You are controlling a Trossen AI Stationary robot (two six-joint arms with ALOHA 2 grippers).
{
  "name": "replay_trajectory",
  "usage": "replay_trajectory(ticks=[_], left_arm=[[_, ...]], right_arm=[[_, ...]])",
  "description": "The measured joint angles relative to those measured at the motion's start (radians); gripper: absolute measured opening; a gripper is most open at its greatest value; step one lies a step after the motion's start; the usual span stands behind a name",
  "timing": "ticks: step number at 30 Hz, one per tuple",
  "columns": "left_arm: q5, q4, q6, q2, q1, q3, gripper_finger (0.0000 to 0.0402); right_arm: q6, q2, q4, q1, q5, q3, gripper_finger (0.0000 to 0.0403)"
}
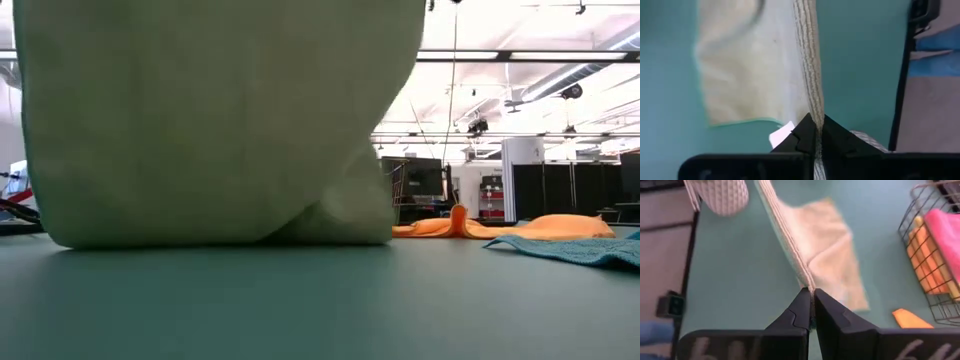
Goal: Fold microfiber towels
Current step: Fold the green microfiber towel
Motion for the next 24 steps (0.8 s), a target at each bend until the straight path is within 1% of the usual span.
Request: replay_trajectory(ticks=[6, 9, 14, 16, 18, 24], left_arm=[[-0.033, -0.086, -0.001, 0.001, 0.0, 0.14, 0.0], [-0.044, -0.113, -0.001, 0.001, 0.0, 0.196, 0.0], [-0.04, -0.147, -0.007, 0.001, 0.0, 0.27, 0.0], [-0.024, -0.147, -0.019, 0.002, 0.0, 0.299, 0.0], [-0.01, -0.146, -0.021, 0.001, 0.0, 0.326, 0.0], [-0.007, -0.146, -0.018, 0.001, 0.0, 0.403, 0.0]], right_arm=[[0.027, -0.055, 0.001, 0.0, -0.022, 0.027, 0.0008], [0.023, -0.057, -0.002, 0.0, 0.007, 0.072, 0.0008], [0.0, -0.041, -0.02, 0.015, 0.003, 0.148, 0.0008], [-0.006, -0.031, -0.032, 0.022, 0.007, 0.176, 0.0008], [-0.007, -0.024, -0.063, 0.033, 0.032, 0.207, 0.0008], [0.001, 0.012, -0.152, 0.067, 0.16, 0.283, 0.0008]])
